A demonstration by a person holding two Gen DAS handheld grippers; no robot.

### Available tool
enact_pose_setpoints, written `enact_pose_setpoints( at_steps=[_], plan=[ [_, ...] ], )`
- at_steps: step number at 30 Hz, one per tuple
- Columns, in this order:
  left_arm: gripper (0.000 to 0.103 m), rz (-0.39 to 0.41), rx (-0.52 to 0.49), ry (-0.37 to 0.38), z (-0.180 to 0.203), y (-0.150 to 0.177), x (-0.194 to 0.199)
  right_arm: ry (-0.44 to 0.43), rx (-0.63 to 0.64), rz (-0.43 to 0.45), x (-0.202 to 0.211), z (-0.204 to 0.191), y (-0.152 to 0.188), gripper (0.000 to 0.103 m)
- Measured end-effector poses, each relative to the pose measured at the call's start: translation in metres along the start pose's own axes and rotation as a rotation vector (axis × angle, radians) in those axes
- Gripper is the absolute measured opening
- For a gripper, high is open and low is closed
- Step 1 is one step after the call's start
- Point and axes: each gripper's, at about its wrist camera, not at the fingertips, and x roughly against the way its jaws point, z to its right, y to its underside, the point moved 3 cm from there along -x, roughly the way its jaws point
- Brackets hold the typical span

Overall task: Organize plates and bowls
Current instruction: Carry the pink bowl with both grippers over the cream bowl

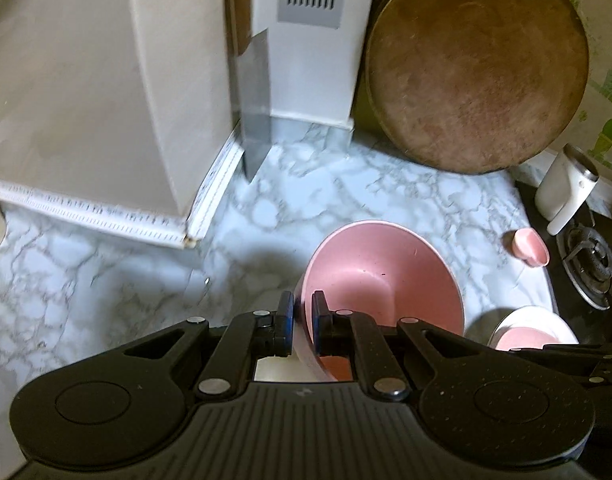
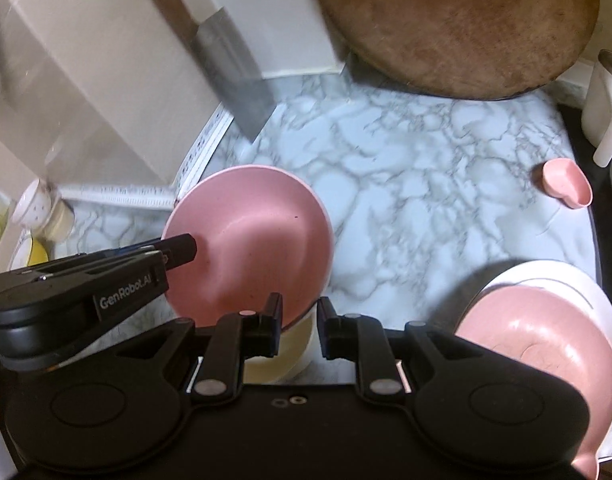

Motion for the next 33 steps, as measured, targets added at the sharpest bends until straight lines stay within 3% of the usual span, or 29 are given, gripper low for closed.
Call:
enact_pose_setpoints(
  at_steps=[16, 33],
  plan=[
    [0.008, -0.082, 0.026, 0.001, -0.025, 0.035, -0.017, 0.011, 0.04, -0.091, -0.021, -0.016, 0.026, 0.019],
    [0.008, -0.117, 0.038, 0.013, -0.029, 0.041, -0.022, 0.005, 0.045, -0.099, -0.023, -0.014, 0.025, 0.02]
  ],
)
